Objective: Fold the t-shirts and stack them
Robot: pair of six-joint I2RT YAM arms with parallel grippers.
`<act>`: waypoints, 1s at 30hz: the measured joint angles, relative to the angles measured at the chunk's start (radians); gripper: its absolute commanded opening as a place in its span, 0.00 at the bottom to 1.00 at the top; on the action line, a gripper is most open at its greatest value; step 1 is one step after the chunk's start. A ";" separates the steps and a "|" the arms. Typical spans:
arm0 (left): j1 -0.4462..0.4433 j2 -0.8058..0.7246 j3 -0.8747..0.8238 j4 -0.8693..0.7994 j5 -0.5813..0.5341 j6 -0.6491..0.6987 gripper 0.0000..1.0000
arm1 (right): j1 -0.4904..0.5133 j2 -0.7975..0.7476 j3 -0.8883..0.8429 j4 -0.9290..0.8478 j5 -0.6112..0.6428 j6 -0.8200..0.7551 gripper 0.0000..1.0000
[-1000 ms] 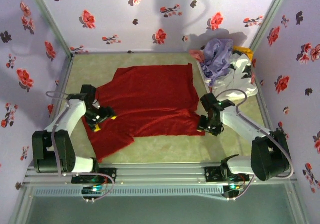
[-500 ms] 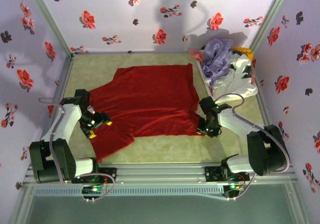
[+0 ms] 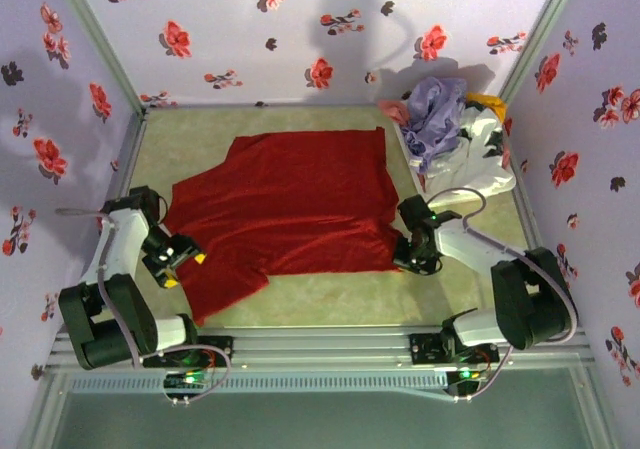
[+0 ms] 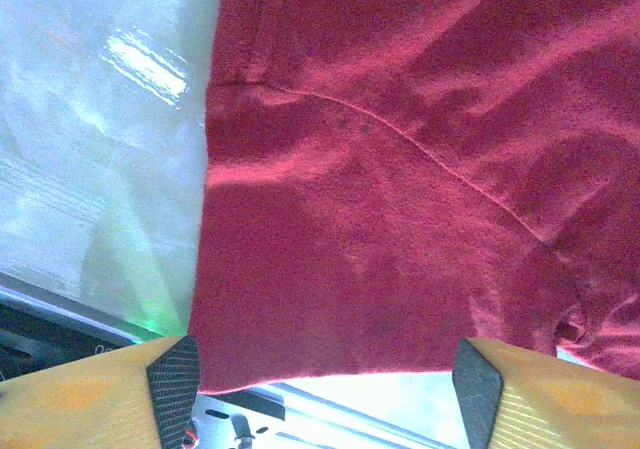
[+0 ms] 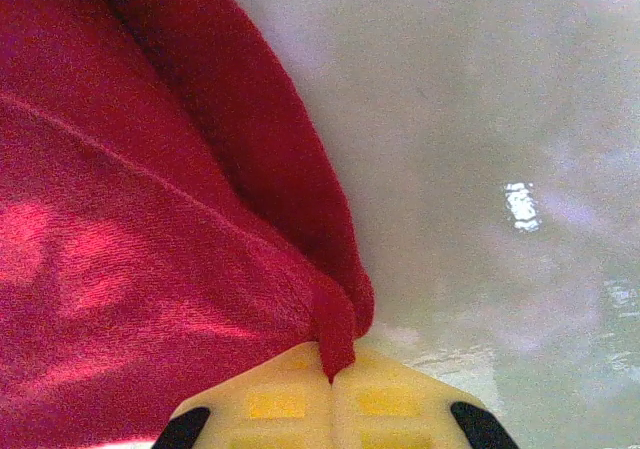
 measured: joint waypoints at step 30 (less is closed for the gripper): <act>0.037 0.227 -0.111 0.229 -0.089 -0.187 0.00 | 0.000 -0.062 -0.019 -0.014 -0.024 -0.037 0.00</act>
